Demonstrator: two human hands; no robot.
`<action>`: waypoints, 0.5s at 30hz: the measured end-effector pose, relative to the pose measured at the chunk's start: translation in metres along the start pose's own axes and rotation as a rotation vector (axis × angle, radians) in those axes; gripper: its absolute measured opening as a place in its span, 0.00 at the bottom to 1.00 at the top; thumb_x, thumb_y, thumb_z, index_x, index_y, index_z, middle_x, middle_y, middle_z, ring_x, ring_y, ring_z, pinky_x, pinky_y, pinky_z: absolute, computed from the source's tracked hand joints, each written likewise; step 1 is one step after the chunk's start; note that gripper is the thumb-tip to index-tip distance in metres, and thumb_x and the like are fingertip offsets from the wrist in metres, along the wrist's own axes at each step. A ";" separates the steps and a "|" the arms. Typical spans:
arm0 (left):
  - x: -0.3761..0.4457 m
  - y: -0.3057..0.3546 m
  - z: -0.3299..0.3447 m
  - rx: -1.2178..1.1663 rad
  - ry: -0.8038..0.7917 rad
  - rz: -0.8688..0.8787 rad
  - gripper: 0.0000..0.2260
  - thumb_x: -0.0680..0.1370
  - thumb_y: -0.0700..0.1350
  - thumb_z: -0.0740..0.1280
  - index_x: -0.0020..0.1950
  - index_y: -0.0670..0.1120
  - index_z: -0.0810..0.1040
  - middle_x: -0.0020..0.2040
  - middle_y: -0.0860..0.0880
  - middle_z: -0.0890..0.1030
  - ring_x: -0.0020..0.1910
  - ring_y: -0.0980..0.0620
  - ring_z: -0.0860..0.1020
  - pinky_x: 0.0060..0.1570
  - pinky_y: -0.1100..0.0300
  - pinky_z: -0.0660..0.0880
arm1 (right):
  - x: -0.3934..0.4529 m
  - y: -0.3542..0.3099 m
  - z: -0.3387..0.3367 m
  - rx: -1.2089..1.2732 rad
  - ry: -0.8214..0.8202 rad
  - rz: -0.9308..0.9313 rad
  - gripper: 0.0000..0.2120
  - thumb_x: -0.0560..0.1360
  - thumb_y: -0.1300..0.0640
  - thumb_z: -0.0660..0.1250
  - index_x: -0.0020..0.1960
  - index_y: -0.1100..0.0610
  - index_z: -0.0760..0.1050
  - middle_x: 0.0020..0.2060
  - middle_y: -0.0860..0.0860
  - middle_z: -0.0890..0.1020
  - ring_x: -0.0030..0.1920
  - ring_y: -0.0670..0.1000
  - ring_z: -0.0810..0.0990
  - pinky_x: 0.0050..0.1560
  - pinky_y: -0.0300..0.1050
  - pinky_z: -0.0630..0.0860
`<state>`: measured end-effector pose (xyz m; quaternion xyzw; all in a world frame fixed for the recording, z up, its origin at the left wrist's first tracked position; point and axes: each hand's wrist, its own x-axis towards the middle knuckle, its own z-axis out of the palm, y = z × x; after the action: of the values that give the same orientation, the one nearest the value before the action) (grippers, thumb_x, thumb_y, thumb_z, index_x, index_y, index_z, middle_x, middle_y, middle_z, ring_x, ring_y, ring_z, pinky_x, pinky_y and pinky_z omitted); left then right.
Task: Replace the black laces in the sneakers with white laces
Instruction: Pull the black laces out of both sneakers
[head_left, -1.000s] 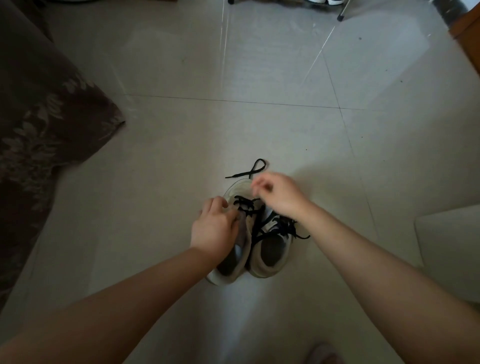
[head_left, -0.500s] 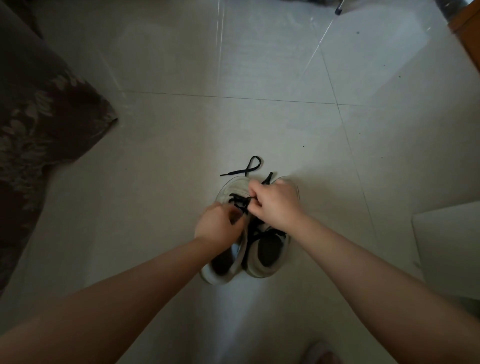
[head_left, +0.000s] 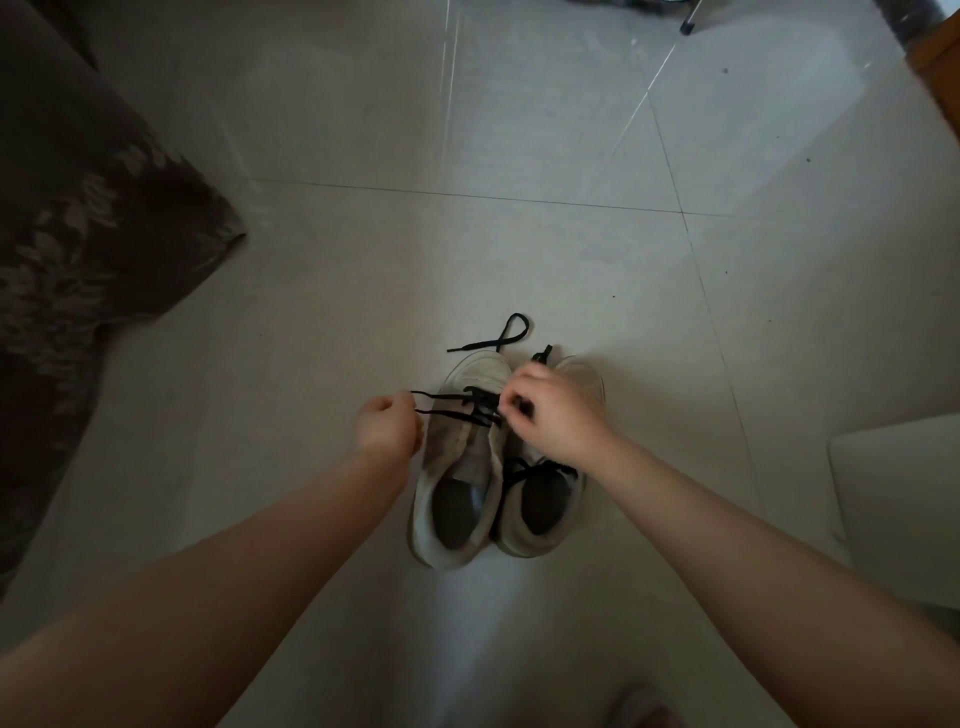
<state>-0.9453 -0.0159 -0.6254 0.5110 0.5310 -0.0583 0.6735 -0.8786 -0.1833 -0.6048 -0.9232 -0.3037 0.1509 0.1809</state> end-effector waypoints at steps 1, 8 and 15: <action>0.000 0.001 -0.003 -0.015 0.022 -0.010 0.12 0.79 0.38 0.57 0.35 0.44 0.67 0.29 0.46 0.68 0.25 0.51 0.64 0.28 0.62 0.62 | -0.003 0.000 0.002 -0.003 -0.053 0.023 0.07 0.75 0.52 0.67 0.50 0.54 0.78 0.46 0.46 0.76 0.45 0.48 0.76 0.40 0.39 0.67; -0.014 -0.016 -0.005 0.416 0.076 0.271 0.07 0.77 0.45 0.65 0.47 0.43 0.69 0.33 0.47 0.73 0.34 0.48 0.71 0.39 0.54 0.71 | -0.004 -0.018 0.007 -0.062 -0.018 0.055 0.06 0.75 0.53 0.67 0.46 0.56 0.75 0.40 0.46 0.72 0.40 0.48 0.72 0.37 0.41 0.65; -0.045 -0.029 0.007 1.142 -0.152 0.762 0.13 0.76 0.58 0.61 0.43 0.52 0.79 0.46 0.52 0.78 0.51 0.50 0.75 0.42 0.60 0.67 | 0.000 -0.030 0.006 -0.075 -0.114 0.243 0.05 0.75 0.54 0.64 0.45 0.55 0.76 0.46 0.50 0.79 0.48 0.52 0.77 0.44 0.44 0.73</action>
<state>-0.9784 -0.0558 -0.6090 0.9311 0.1519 -0.1237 0.3078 -0.8960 -0.1594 -0.5974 -0.9493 -0.2048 0.2122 0.1091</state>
